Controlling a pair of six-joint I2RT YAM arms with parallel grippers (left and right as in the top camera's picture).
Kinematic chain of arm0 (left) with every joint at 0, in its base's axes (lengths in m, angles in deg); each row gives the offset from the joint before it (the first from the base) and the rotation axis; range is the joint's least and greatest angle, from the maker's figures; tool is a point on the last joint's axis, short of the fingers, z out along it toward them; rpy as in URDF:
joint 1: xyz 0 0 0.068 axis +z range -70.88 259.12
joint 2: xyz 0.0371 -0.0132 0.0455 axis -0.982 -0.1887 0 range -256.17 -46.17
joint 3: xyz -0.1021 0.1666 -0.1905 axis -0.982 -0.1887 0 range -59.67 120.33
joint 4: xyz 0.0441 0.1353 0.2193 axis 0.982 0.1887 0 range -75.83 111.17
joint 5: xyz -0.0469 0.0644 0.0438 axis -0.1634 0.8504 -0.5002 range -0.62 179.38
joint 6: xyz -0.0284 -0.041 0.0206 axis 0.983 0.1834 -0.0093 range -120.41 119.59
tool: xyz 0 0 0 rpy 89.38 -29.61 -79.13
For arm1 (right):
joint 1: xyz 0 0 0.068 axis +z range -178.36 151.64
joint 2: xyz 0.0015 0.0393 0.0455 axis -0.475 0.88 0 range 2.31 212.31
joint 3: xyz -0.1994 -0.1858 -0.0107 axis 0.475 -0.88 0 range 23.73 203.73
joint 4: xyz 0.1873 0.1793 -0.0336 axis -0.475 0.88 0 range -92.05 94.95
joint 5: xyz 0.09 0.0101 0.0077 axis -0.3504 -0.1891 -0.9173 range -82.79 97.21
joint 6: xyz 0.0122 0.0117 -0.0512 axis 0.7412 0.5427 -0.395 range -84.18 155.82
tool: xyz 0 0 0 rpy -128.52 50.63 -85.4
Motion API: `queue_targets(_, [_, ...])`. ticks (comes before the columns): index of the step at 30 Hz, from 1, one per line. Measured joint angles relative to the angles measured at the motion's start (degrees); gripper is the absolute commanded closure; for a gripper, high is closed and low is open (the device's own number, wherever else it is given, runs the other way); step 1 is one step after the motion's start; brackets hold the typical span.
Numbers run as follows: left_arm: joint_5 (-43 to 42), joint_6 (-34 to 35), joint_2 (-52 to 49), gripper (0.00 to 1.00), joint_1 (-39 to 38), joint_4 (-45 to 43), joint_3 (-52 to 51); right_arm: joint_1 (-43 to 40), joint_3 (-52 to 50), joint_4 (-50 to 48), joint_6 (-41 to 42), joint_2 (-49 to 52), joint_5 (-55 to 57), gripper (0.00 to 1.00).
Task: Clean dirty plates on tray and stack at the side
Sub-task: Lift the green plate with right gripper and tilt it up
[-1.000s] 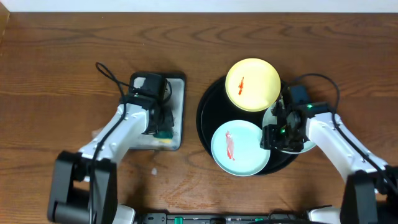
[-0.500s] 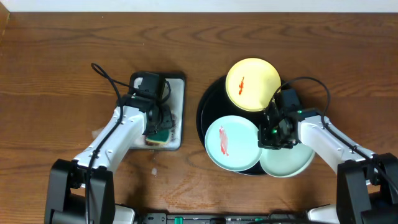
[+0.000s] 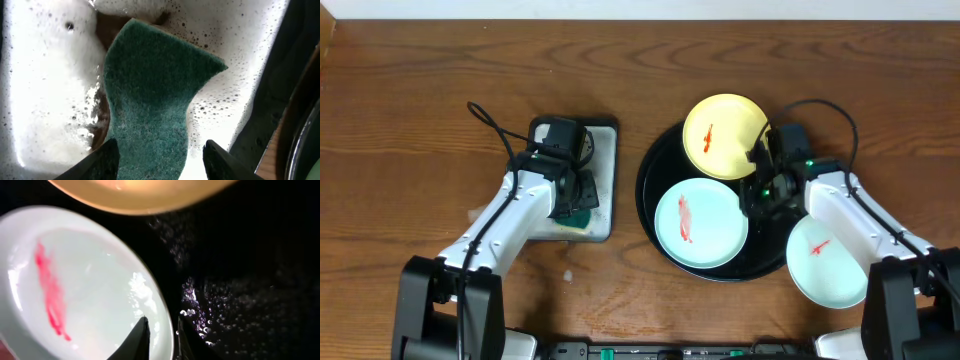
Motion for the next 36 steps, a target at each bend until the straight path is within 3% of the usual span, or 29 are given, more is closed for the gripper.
queue_targets(9, [0.00, 0.00, 0.00, 0.35, 0.02, 0.26, 0.00, -2.03, 2.64, 7.72, 0.57, 0.00, -0.11, 0.80])
queue_targets(17, [0.00, 0.00, 0.00, 0.35, 0.02, 0.39, 0.00, -11.04, 2.64, 10.01, -2.14, 0.00, -10.29, 0.61])
queue_targets(24, [-0.07, 0.00, 0.00, 0.30, 0.02, 0.52, 0.02, -5.70, 0.70, 4.00, -4.26, -0.02, -9.03, 0.63])
queue_targets(28, [-0.31, 0.00, 0.00, 0.30, 0.02, 1.18, 0.02, -0.31, -3.87, -3.34, -1.57, -0.02, -3.10, 0.70])
queue_targets(31, [-0.48, 0.00, 0.00, 0.30, 0.02, 1.79, 0.02, 1.33, -6.80, -7.61, 0.37, 0.00, -0.15, 0.79])
queue_targets(35, [-0.50, 0.00, 0.00, 0.30, 0.02, 1.92, 0.02, 1.36, -7.85, -8.92, 2.54, 0.00, 1.92, 0.99])
queue_targets(36, [-0.50, 0.00, 0.00, 0.29, 0.02, 1.92, 0.02, 1.36, -7.87, -8.90, 3.08, 0.00, 1.95, 0.99])
